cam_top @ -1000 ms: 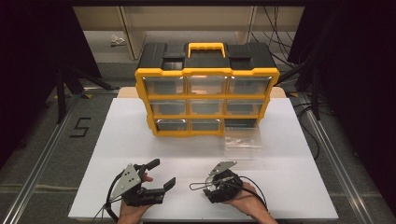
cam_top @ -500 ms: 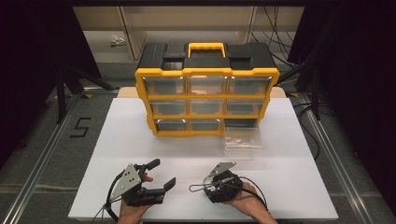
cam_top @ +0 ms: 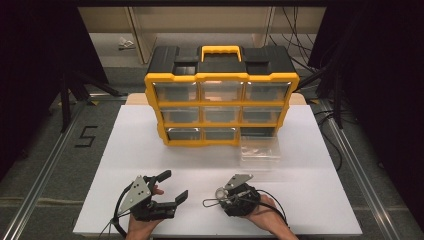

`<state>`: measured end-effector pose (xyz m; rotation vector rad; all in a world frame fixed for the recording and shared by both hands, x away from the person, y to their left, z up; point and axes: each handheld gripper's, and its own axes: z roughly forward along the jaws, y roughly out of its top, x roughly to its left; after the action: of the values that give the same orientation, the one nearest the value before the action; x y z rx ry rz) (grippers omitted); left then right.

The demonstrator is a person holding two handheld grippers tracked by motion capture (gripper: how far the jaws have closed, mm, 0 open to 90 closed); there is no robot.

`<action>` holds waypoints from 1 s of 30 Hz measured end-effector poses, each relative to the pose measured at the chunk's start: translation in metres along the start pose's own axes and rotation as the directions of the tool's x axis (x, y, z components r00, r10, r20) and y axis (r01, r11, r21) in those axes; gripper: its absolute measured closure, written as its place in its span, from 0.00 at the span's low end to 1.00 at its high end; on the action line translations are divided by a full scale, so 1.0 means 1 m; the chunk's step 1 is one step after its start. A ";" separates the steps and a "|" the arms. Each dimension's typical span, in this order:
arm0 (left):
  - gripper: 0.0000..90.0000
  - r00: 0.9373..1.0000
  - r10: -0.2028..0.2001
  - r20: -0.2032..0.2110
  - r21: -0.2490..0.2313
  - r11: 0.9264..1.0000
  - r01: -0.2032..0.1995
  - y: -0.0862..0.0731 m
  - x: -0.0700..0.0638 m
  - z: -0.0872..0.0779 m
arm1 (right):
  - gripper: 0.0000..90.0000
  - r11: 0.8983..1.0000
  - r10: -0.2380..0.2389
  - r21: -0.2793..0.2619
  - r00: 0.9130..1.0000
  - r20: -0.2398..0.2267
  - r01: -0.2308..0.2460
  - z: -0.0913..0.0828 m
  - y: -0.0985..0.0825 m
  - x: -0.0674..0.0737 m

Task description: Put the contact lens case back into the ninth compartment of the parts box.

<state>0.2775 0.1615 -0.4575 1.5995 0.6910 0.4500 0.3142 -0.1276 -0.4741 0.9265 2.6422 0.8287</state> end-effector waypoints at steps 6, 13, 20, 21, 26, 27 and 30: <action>0.18 1.000 -0.002 0.000 -0.004 1.000 0.002 0.000 0.000 0.000 | 0.55 0.998 0.015 -0.053 1.000 0.002 -0.015 -0.008 0.002 -0.005; 0.18 1.000 -0.004 -0.006 -0.008 1.000 0.004 0.000 0.000 -0.001 | 0.55 0.996 0.025 -0.086 1.000 0.000 -0.025 -0.011 0.002 -0.008; 0.18 1.000 -0.002 -0.005 -0.008 1.000 0.001 0.001 0.000 -0.001 | 0.55 0.992 0.035 -0.121 0.999 -0.002 -0.035 -0.017 0.004 -0.011; 0.18 1.000 -0.003 -0.005 -0.009 1.000 0.002 0.001 0.000 -0.001 | 0.55 0.992 0.035 -0.124 0.999 -0.004 -0.035 -0.018 0.004 -0.011; 0.18 1.000 -0.002 -0.007 -0.006 1.000 0.002 0.000 0.000 -0.001 | 0.55 0.988 0.039 -0.150 0.999 0.002 -0.038 -0.021 0.004 -0.013; 0.18 1.000 -0.002 -0.007 -0.007 1.000 0.002 0.000 0.000 0.000 | 0.55 0.986 0.038 -0.163 0.999 0.002 -0.037 -0.022 0.005 -0.014; 0.18 1.000 -0.002 -0.008 -0.006 1.000 0.002 0.000 0.000 0.000 | 0.55 0.983 0.044 -0.177 0.999 0.005 -0.042 -0.024 0.005 -0.015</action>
<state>0.2776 0.1619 -0.4573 1.5915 0.6967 0.4566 0.3196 -0.1446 -0.4511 0.9412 2.4997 1.0471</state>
